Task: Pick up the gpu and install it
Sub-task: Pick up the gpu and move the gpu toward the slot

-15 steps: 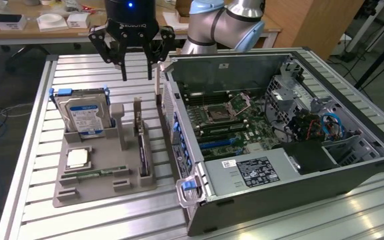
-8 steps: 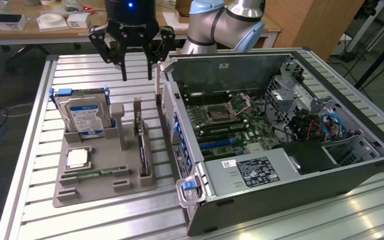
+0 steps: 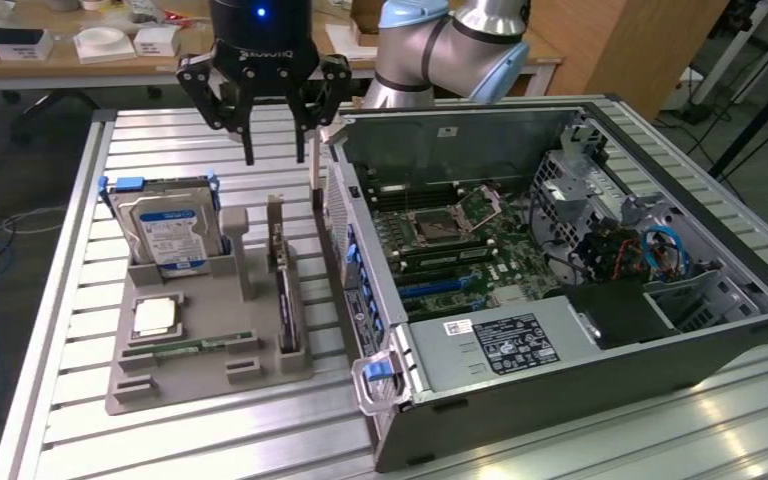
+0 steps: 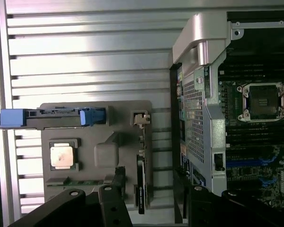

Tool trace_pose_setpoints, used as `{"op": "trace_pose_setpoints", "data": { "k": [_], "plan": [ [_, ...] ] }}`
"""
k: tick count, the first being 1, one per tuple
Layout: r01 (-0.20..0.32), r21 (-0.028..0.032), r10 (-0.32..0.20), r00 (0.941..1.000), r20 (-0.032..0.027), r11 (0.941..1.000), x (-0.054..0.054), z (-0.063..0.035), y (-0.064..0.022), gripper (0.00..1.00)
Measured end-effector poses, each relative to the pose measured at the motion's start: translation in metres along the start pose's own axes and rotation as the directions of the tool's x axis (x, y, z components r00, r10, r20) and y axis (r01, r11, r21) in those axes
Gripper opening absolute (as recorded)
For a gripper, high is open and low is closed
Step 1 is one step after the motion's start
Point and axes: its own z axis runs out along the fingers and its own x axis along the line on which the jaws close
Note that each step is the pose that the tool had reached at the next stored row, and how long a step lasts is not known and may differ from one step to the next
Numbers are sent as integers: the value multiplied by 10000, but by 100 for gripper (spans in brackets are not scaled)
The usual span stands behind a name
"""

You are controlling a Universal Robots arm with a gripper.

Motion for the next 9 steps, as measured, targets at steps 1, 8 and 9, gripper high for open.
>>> {"op": "trace_pose_setpoints", "data": {
  "k": [1,8,9],
  "plan": [
    [1,18,-1,10000,2,10000,-1,0,-7,53],
    [3,203,-4,10000,16,9998,-5,1,-59,53],
    [3,215,-4,10000,17,9998,-5,1,-68,53]
  ]
}}
